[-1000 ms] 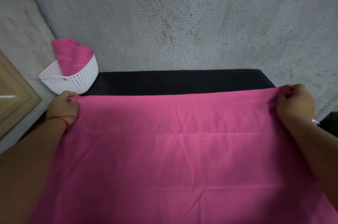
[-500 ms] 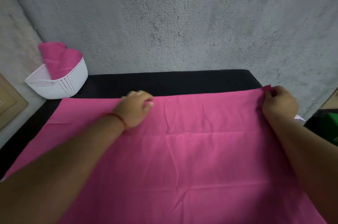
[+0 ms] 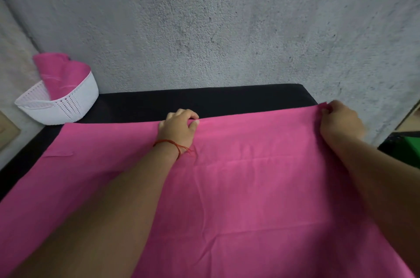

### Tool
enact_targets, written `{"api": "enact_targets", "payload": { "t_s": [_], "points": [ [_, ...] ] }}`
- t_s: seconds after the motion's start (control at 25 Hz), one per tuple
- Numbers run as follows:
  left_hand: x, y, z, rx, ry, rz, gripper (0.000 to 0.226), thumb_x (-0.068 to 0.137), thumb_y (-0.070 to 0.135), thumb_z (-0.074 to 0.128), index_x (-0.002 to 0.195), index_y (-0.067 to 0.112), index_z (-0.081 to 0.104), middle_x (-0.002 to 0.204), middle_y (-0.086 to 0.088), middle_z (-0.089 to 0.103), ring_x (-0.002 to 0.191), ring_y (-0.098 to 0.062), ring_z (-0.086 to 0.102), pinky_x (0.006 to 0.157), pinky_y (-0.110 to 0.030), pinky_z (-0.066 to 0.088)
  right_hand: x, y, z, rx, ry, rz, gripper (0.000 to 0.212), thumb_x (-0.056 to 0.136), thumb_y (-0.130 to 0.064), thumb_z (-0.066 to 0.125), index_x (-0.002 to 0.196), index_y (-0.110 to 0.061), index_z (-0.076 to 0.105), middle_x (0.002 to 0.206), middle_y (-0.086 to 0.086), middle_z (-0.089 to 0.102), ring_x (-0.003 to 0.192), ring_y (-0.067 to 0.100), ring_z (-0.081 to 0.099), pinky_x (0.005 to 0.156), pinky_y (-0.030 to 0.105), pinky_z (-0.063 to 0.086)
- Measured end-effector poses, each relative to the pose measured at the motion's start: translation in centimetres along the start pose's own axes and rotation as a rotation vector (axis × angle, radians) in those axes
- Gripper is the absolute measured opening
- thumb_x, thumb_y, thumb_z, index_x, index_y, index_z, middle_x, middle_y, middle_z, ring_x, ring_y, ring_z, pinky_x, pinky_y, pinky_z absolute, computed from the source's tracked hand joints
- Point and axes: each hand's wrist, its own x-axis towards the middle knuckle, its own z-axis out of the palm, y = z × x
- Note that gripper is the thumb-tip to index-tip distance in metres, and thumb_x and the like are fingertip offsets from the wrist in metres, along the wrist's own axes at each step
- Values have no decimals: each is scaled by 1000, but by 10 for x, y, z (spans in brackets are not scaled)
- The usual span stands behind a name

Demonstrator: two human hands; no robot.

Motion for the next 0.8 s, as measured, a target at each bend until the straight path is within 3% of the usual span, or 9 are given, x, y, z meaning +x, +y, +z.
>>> {"api": "enact_targets", "payload": {
  "t_s": [0.16, 0.52, 0.6, 0.68, 0.76, 0.8],
  "points": [
    [7, 0, -3, -23, -18, -65, 12, 98, 43, 60, 102, 34, 66, 116, 13, 62, 118, -21, 52, 97, -43, 39, -3, 9, 11, -12, -40, 5, 25, 104, -29, 47, 116, -13, 63, 112, 25, 66, 102, 49, 63, 85, 49, 48],
    [19, 5, 1, 199, 41, -11, 12, 105, 37, 48, 99, 31, 56, 114, 7, 58, 112, -23, 50, 90, -52, 46, 0, 8, 18, -44, -4, 82, 35, 102, -22, 48, 136, -14, 53, 137, 25, 51, 124, 49, 51, 101, 58, 43],
    [16, 11, 3, 329, 81, 25, 12, 106, 33, 47, 109, 28, 57, 116, 4, 57, 111, -25, 50, 87, -50, 46, -5, -4, 14, -244, 49, -69, 41, 95, -13, 50, 134, -18, 57, 136, 20, 52, 124, 45, 49, 100, 57, 42],
    [16, 31, -3, 319, 132, 31, 16, 105, 28, 47, 119, 26, 57, 119, 1, 56, 112, -27, 50, 87, -47, 45, -22, -35, -2, -229, 66, -367, 37, 91, -27, 48, 123, -27, 67, 127, 13, 61, 118, 43, 55, 100, 55, 46],
    [0, 53, -10, 189, 79, 94, 19, 105, 33, 45, 118, 27, 58, 120, 0, 57, 111, -27, 52, 89, -47, 46, -61, -80, -10, 71, -220, -625, 33, 97, -47, 48, 122, -38, 69, 132, 4, 66, 127, 37, 58, 108, 51, 46],
    [-16, 56, -12, 158, -10, 156, 25, 103, 39, 42, 117, 29, 60, 122, 1, 59, 113, -28, 53, 92, -46, 48, -87, -97, -8, 106, -433, -705, 39, 101, -55, 51, 134, -40, 65, 147, 0, 59, 140, 32, 50, 118, 48, 38]
  ]
}}
